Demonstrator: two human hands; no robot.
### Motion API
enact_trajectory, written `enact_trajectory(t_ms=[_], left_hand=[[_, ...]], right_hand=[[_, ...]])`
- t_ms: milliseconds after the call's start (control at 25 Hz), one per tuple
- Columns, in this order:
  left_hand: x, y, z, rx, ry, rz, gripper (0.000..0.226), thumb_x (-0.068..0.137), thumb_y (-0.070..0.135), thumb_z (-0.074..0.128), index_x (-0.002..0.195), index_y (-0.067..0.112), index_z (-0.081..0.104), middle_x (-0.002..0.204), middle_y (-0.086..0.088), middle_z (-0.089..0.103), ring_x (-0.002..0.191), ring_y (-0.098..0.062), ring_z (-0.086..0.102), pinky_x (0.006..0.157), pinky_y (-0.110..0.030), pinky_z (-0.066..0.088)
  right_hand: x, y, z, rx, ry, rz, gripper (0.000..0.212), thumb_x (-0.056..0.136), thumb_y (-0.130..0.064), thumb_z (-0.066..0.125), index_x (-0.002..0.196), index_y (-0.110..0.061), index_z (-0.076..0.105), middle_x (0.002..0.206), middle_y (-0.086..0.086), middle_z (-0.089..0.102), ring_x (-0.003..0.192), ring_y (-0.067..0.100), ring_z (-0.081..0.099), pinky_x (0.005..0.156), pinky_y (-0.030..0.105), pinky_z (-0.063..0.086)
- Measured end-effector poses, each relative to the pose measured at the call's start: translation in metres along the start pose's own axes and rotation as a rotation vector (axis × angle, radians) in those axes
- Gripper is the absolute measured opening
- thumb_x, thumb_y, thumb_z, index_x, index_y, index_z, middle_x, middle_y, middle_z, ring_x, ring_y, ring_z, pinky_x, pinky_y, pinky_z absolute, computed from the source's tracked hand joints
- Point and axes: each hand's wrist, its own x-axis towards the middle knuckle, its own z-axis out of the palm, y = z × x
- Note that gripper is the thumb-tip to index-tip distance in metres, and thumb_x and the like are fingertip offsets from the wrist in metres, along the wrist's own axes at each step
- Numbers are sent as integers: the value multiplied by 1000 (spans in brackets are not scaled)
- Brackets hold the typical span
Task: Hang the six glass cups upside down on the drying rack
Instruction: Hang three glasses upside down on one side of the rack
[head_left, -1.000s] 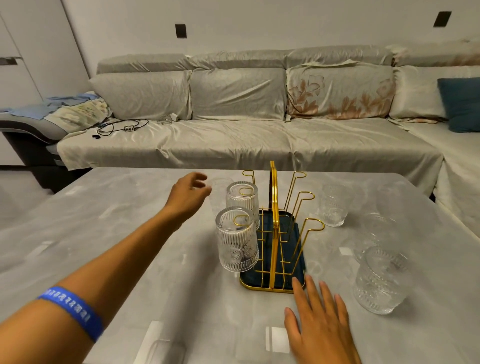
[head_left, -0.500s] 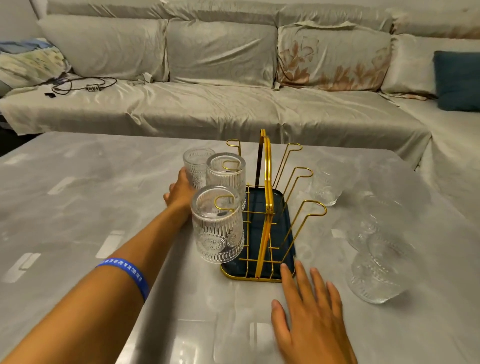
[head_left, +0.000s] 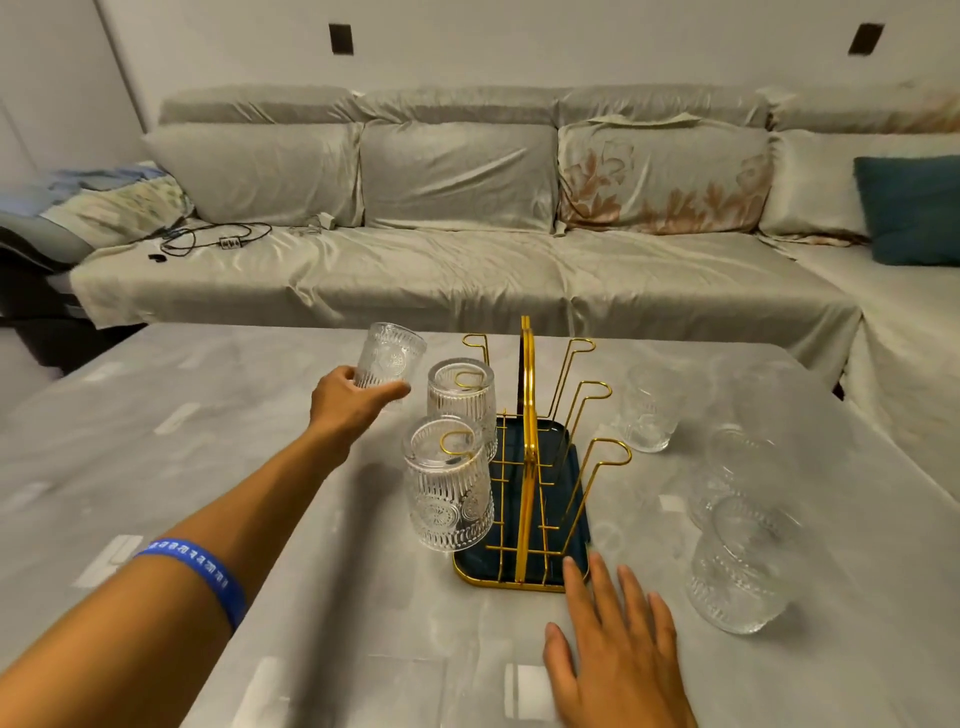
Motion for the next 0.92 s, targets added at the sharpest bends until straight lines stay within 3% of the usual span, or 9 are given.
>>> enact_trajectory(t_ms=[80, 240, 360, 520, 640, 720, 800, 880, 920], left_hand=[[-1, 23, -25, -22, 54, 58, 81, 52, 44, 89, 118, 19, 49, 112, -11, 61, 96, -26, 62, 86, -47, 55], [-6, 88, -69, -39, 81, 211, 73, 54, 43, 89, 113, 20, 52, 108, -10, 62, 93, -23, 62, 82, -46, 56], [-10, 129, -76, 5, 45, 316, 77, 53, 42, 90, 119, 20, 56, 105, -3, 65, 89, -15, 63, 67, -28, 52], [-16, 166, -55, 86, -35, 422, 85, 53, 35, 91, 127, 10, 57, 122, -5, 65, 97, -12, 60, 62, -9, 42], [-22, 170, -28, 109, -134, 424, 83, 58, 28, 89, 130, 6, 53, 131, -11, 61, 102, -12, 56, 71, -13, 45], [-21, 162, -8, 139, -153, 403, 84, 59, 25, 89, 131, 5, 52, 133, -12, 59, 103, -14, 55, 80, -22, 47], [-18, 153, 7, 185, -143, 396, 84, 57, 25, 90, 130, 5, 53, 132, -13, 60, 107, -19, 57, 87, -30, 50], [-14, 145, 17, 226, -130, 394, 84, 57, 26, 90, 130, 7, 54, 131, -13, 61, 112, -24, 59, 95, -39, 51], [-13, 142, 20, 234, -128, 392, 83, 57, 26, 90, 130, 8, 55, 130, -13, 61, 113, -25, 59, 96, -41, 51]], right_hand=[[1, 0, 1, -11, -21, 8, 73, 89, -63, 11, 145, -30, -22, 159, 2, -18, 145, 28, -14, 113, 48, -9], [-2, -4, -7, 4, -43, 19, 72, 90, -63, 13, 147, -31, -17, 160, 2, -15, 145, 29, -12, 114, 49, -7], [-2, -6, -8, 6, -44, 13, 73, 89, -64, 13, 148, -31, -15, 160, 2, -14, 145, 29, -11, 114, 50, -6], [3, -1, -5, -4, -24, 18, 73, 89, -65, 14, 148, -32, -14, 160, 2, -13, 145, 30, -11, 114, 50, -6], [1, -6, -7, -45, 26, -8, 83, 76, -71, -15, 149, -32, -9, 159, 1, -12, 146, 32, -5, 114, 49, -5], [3, -10, -18, -6, 43, 9, 109, 65, -69, -32, 146, -31, 30, 155, 12, 22, 137, 42, 30, 113, 52, 5], [2, -6, -16, 32, 101, -29, 99, 86, -62, -14, 107, -20, 73, 114, 18, 68, 96, 45, 66, 97, 63, 36], [0, -9, -14, 71, 108, -69, 90, 92, -57, -5, 93, -18, 77, 95, 17, 74, 79, 44, 70, 81, 62, 47], [-1, -9, -13, 59, 108, -70, 89, 92, -57, -4, 96, -18, 76, 94, 17, 74, 79, 44, 70, 85, 64, 45]])
